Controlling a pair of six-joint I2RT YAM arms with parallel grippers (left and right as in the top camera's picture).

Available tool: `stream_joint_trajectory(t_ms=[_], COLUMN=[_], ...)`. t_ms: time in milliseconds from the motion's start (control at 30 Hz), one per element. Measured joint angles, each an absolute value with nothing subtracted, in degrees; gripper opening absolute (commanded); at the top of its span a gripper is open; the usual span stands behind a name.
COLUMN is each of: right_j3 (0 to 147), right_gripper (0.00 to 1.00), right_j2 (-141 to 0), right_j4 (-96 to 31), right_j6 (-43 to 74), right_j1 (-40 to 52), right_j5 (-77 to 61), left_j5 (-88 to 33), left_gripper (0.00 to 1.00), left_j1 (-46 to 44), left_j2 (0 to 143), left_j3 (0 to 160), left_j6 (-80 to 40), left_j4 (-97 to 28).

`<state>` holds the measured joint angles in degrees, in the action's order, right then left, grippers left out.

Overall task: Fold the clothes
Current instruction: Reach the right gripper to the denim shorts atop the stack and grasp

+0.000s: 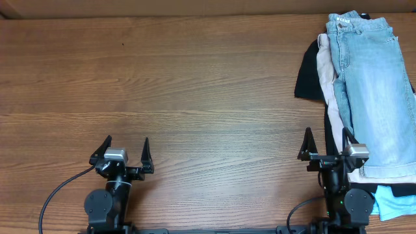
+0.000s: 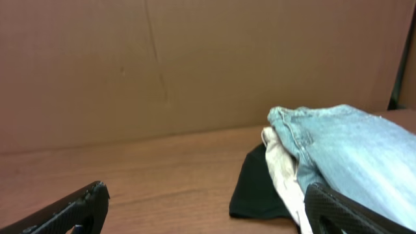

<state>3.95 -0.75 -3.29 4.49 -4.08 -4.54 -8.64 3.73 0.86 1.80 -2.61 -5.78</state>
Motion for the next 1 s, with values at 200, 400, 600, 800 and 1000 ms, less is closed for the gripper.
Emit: stream_joint_trajectory(t_ms=[200, 400, 600, 800, 1000], right_j3=[15.42, 29.32, 46.92, 67.46, 83.26], right_gripper=[1.0, 1.0, 1.0, 1.0, 1.0], right_j2=[-2.98, -12.43, -27.7, -45.82, -62.17], right_j4=[-11.18, -17.21, -28.34, -46.7, -55.55], right_j6=[4.47, 4.49, 4.49, 4.45, 4.49], right_j1=[-4.08, -4.08, -4.08, -4.08, -4.08], right_j5=[-4.75, -6.11, -9.15, -10.31, -10.26], left_j5=[-10.15, -12.23, -18.63, -21.96, -22.85], left_gripper=[1.0, 1.0, 1.0, 1.0, 1.0], left_j1=[3.73, 3.73, 3.73, 3.73, 3.73], left_j2=[2.26, 11.57, 28.12, 46.7, 61.06], left_j3=[13.93, 29.43, 45.82, 61.58, 69.49], left_j6=[-2.61, -4.78, -6.37, -6.09, -5.61], left_j4=[-18.74, -25.08, -33.74, -47.88, -52.6])
